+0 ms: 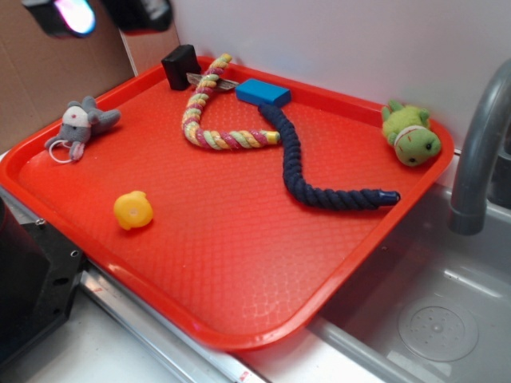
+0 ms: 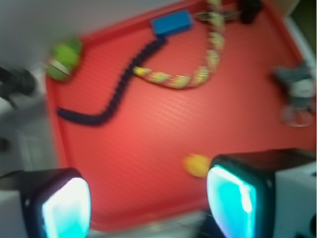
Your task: Grab the green animal.
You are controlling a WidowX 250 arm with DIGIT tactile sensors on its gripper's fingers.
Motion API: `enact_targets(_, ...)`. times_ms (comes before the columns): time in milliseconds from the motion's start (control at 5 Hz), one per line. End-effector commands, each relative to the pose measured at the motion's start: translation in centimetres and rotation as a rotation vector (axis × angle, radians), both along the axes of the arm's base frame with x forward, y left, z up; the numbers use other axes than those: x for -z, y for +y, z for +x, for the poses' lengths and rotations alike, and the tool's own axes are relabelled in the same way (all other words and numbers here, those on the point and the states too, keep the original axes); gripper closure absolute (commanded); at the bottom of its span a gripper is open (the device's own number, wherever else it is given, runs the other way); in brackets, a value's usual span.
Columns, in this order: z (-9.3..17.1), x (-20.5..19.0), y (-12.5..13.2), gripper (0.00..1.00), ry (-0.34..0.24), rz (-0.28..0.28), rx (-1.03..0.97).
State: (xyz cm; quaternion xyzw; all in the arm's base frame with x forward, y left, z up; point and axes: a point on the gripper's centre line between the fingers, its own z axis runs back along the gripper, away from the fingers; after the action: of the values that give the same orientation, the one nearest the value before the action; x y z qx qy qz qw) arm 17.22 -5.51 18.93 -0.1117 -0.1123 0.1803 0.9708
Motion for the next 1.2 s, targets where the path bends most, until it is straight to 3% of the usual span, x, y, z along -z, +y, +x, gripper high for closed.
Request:
enact_targets(0, 4.0, -0.1, -0.1, 0.00, 0.016, -0.079, -0.100)
enact_targets(400, 4.0, -0.1, -0.1, 0.00, 0.016, -0.079, -0.100)
enact_targets(600, 2.1, 0.9, -1.1, 0.00, -0.082, -0.128, -0.085)
enact_targets(800, 2.2, 2.5, -2.7, 0.00, -0.135, -0.092, -0.157)
enact_targets(1000, 4.0, 5.1, -4.3, 0.00, -0.108, -0.081, -0.159)
